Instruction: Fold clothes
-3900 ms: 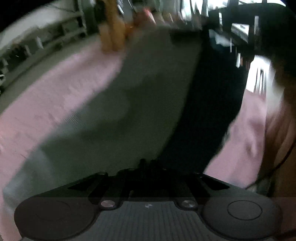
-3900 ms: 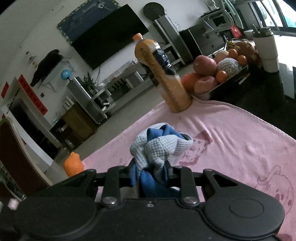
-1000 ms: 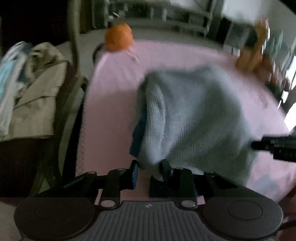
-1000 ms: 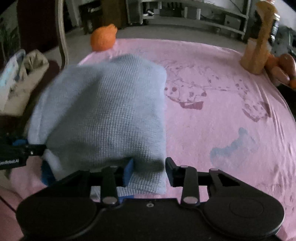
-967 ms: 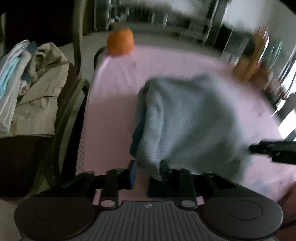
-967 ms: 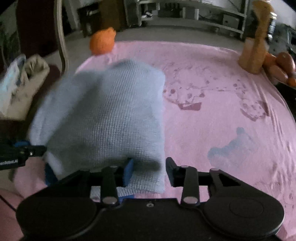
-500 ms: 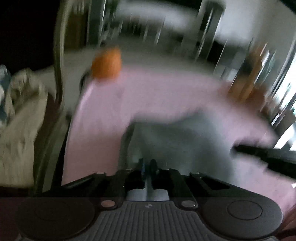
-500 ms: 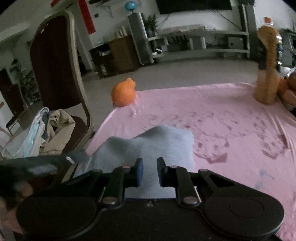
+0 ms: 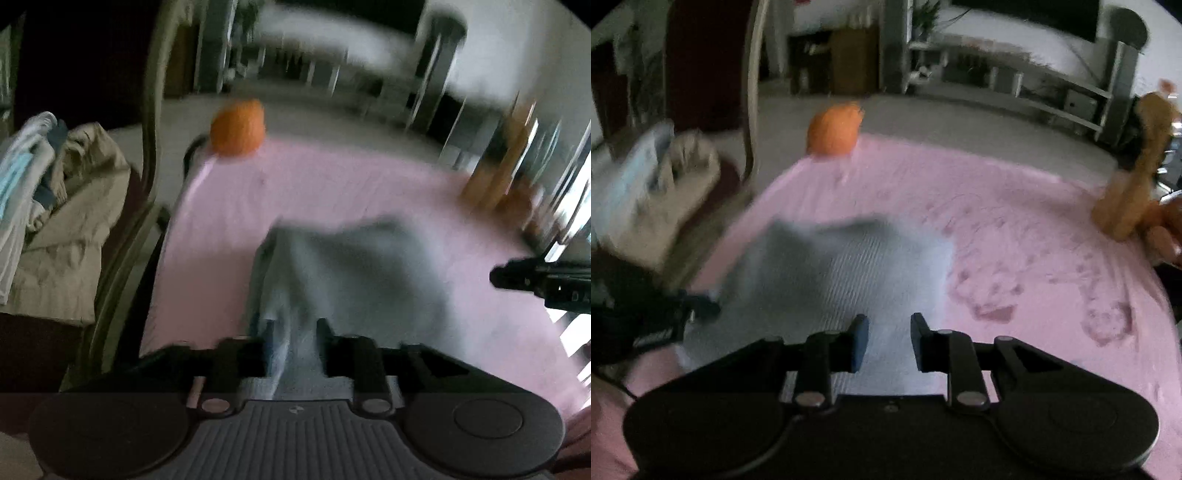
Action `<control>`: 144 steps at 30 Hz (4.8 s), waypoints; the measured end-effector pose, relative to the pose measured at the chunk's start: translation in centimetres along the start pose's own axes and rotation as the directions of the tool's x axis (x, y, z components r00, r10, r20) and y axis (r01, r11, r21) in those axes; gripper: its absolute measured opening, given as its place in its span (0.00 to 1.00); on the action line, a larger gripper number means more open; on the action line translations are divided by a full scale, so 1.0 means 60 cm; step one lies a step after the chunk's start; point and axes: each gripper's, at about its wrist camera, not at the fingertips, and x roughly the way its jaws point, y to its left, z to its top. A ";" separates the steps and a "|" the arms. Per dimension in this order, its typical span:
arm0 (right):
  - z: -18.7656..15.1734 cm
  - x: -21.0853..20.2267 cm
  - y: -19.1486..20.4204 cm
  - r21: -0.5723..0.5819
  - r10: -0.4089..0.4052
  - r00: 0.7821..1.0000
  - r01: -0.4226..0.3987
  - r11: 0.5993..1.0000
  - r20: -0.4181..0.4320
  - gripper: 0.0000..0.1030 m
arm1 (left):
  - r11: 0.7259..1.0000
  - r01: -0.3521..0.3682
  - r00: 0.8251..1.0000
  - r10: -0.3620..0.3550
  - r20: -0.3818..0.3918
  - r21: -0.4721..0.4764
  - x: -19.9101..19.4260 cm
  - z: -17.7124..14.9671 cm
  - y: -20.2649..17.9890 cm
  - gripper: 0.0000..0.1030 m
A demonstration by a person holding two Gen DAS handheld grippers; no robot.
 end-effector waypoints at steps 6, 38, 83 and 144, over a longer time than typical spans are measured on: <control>0.093 -0.103 -0.065 0.038 -0.034 0.986 0.029 0.999 0.162 0.33 | 0.991 0.114 0.987 -0.105 0.120 -0.072 -0.040 0.069 -0.011 0.27; 0.024 0.285 -0.111 0.403 -0.107 0.994 0.114 0.908 -0.040 0.07 | 0.979 -0.178 0.984 0.178 -0.009 -0.101 0.191 0.035 0.003 0.20; -0.014 -0.051 -0.056 0.355 0.149 0.988 -0.128 0.926 -0.034 0.40 | 0.980 -0.040 0.999 0.041 0.001 -0.195 -0.030 -0.060 0.039 0.21; -0.015 -0.001 -0.047 0.346 0.154 0.987 -0.157 0.925 0.036 0.30 | 0.980 -0.146 0.977 0.121 -0.176 -0.134 0.093 -0.030 0.047 0.28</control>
